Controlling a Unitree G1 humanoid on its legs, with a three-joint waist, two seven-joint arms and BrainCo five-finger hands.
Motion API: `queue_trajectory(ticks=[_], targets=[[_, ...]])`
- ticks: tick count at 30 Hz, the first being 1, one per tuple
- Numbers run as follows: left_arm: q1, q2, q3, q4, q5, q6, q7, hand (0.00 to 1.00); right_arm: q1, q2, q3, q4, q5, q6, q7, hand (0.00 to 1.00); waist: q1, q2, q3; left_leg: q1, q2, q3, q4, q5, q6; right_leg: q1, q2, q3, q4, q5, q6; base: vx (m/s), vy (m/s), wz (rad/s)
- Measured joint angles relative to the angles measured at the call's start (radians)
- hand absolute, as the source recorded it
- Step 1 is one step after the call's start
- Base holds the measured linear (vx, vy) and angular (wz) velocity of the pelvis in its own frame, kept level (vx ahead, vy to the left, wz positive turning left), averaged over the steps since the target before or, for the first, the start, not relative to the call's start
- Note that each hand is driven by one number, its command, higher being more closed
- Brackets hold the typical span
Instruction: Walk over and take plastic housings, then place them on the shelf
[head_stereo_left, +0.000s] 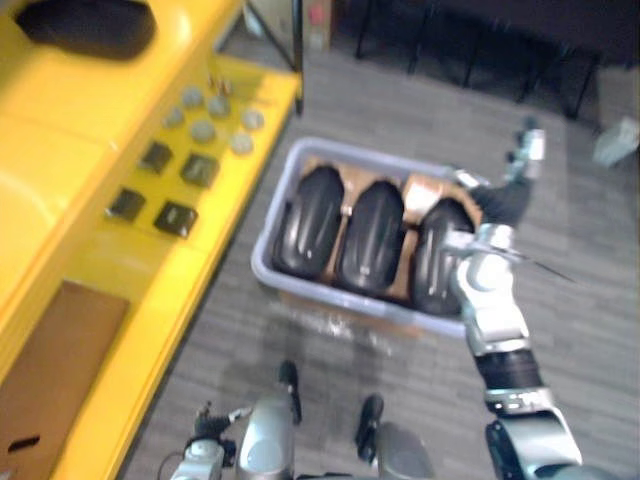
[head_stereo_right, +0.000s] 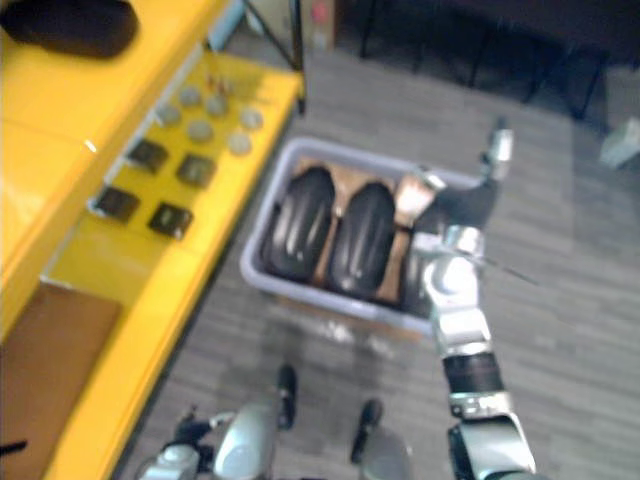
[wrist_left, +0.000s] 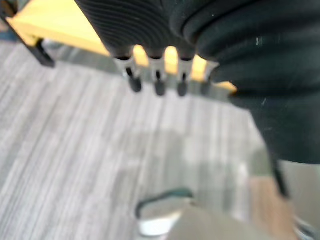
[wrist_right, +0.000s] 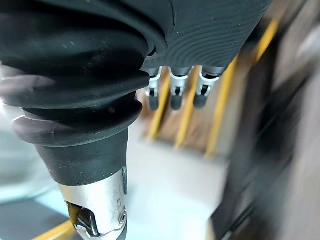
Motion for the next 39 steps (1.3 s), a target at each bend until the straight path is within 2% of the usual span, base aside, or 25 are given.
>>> queue_trajectory(ticks=[4,6,10,13,16,20,24,27,30,32,35,39], targets=[[-0.010,0.000,-0.002,-0.014,-0.015,-0.019,0.025,0.00,0.017,-0.042,-0.121,0.056,0.041,0.034,-0.087,0.00,0.000,-0.016,0.008,-0.037,0.014,0.001,0.016,0.003,0.004,-0.050,0.002,0.005,0.040,-0.011,-0.008,-0.04,-0.002,-0.04],[-0.010,0.000,-0.006,-0.019,-0.033,-0.019,0.027,0.00,0.023,-0.070,-0.151,0.098,0.067,0.038,-0.101,0.00,0.000,-0.022,0.009,-0.051,0.015,0.002,0.017,0.003,0.004,-0.067,0.002,0.009,0.040,-0.011,-0.009,0.00,0.017,-0.08],[-0.012,0.001,-0.005,-0.019,-0.059,-0.019,0.047,0.00,0.022,-0.111,-0.191,0.205,0.145,0.037,-0.101,0.00,-0.003,-0.026,0.010,-0.091,0.017,0.014,0.019,0.004,0.005,-0.115,0.003,0.028,0.037,-0.002,-0.006,0.02,0.022,-0.13],[-0.012,0.000,-0.005,-0.019,-0.085,-0.016,0.048,0.00,0.014,-0.120,-0.204,0.287,0.165,0.037,-0.105,0.00,-0.003,-0.026,0.010,-0.093,0.017,0.017,0.028,0.002,0.006,-0.116,0.003,0.029,0.034,-0.002,-0.006,0.05,0.010,-0.03],[-0.012,0.001,-0.002,-0.019,-0.093,-0.019,0.042,0.00,-0.006,-0.165,-0.217,0.374,0.211,0.035,-0.097,0.00,-0.003,-0.026,0.010,-0.108,0.016,0.011,0.029,0.002,0.006,-0.127,0.002,0.025,0.031,-0.001,-0.006,0.03,0.011,0.02],[-0.012,0.000,0.001,-0.018,-0.181,-0.024,0.042,0.00,-0.046,-0.207,-0.223,0.474,0.218,0.034,-0.047,0.00,-0.001,-0.025,0.010,-0.117,0.011,0.007,0.027,0.002,0.006,-0.137,-0.002,0.022,0.036,-0.002,-0.006,0.00,0.004,0.01],[-0.008,-0.002,0.001,-0.019,-0.214,-0.059,0.017,0.00,-0.084,-0.231,-0.218,0.554,0.224,0.036,-0.025,0.00,0.003,-0.023,0.011,-0.119,-0.003,0.003,0.014,0.008,0.011,-0.149,-0.016,0.016,0.054,-0.009,-0.006,-0.01,0.019,0.07],[-0.009,-0.006,0.002,-0.019,-0.283,-0.075,-0.001,0.00,-0.121,-0.279,-0.214,0.594,0.224,0.042,-0.022,0.00,0.003,-0.002,0.022,-0.120,-0.016,-0.001,0.014,0.011,0.016,-0.151,-0.033,0.003,0.069,-0.016,0.000,0.00,0.033,0.12],[-0.009,-0.009,0.002,-0.020,-0.287,-0.088,-0.025,0.00,-0.141,-0.317,-0.190,0.608,0.219,0.049,-0.006,0.00,0.005,0.009,0.028,-0.120,-0.025,-0.005,0.017,0.012,0.017,-0.151,-0.037,0.000,0.080,-0.022,0.001,0.01,0.024,0.08],[-0.009,-0.009,0.002,-0.020,-0.291,-0.092,-0.031,0.00,-0.162,-0.326,-0.188,0.614,0.201,0.064,0.011,0.00,0.004,0.011,0.029,-0.121,-0.028,-0.005,0.018,0.012,0.017,-0.154,-0.040,-0.001,0.086,-0.024,0.001,0.01,0.010,0.02],[-0.009,-0.012,0.003,-0.021,-0.368,-0.110,-0.039,0.00,-0.170,-0.342,-0.154,0.621,0.182,0.068,0.035,0.00,0.004,0.016,0.032,-0.123,-0.032,-0.013,0.021,0.012,0.017,-0.155,-0.050,-0.005,0.099,-0.032,0.003,0.01,0.021,0.09],[-0.010,-0.025,0.009,-0.042,-0.397,-0.132,-0.068,0.00,-0.170,-0.363,-0.151,0.622,0.158,0.081,0.062,0.00,0.005,0.036,0.042,-0.145,-0.034,-0.032,0.049,0.006,0.022,-0.170,-0.059,-0.026,0.143,-0.056,0.001,-0.01,-0.007,0.14]])
